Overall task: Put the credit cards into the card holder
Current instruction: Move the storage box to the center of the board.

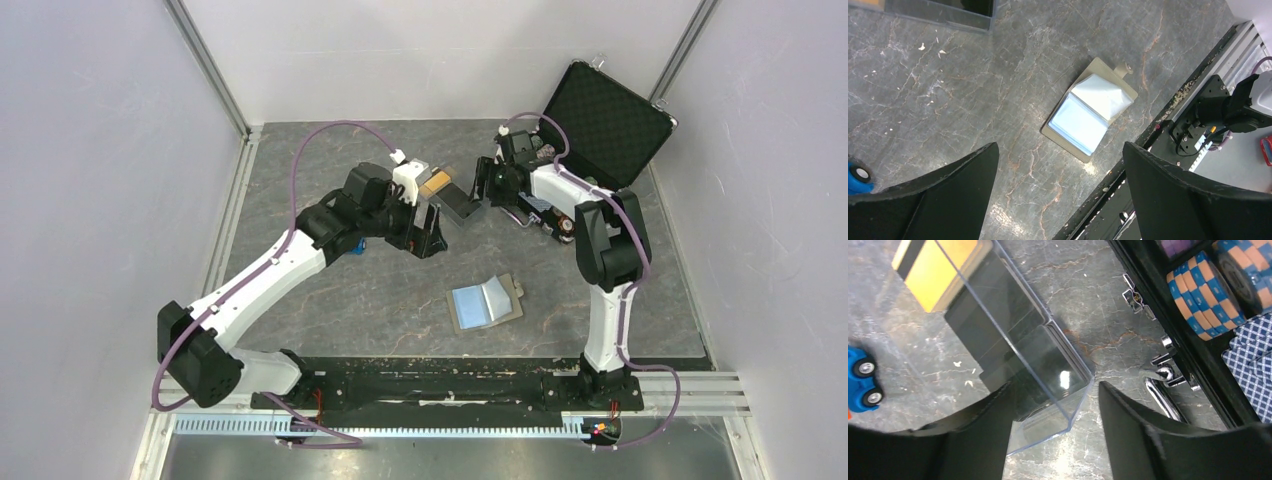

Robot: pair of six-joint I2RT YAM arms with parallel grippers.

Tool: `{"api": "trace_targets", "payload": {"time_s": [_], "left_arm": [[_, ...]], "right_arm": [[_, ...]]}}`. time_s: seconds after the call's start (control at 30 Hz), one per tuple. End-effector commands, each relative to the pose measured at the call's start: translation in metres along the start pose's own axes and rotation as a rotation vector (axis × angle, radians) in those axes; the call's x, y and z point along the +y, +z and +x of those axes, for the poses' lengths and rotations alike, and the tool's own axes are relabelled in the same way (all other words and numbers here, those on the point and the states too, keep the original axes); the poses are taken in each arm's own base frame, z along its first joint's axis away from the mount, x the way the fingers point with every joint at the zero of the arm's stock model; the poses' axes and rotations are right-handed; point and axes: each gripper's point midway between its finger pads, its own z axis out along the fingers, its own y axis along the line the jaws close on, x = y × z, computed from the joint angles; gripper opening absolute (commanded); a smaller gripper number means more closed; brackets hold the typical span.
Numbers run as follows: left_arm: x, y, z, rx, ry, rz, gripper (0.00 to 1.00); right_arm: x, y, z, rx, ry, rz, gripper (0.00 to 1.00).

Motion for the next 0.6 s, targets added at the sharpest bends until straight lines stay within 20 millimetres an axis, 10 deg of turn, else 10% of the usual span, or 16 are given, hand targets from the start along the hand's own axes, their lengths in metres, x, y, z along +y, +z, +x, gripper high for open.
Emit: {"api": "trace_targets", "payload": {"time_s": [0.0, 0.37, 0.57], "left_arm": [[-0.006, -0.004, -0.007, -0.040, -0.037, 0.025, 1.00], [-0.004, 0.000, 0.002, -0.038, -0.115, 0.016, 1.00], [-0.004, 0.004, 0.001, -0.045, -0.171, 0.009, 1.00]], "right_arm": [[-0.001, 0.007, -0.006, 0.007, -0.011, 0.031, 0.60], [-0.005, -0.002, 0.012, 0.064, -0.078, 0.026, 0.17], [-0.005, -0.020, 0.027, 0.103, -0.131, 0.012, 0.11]]}}
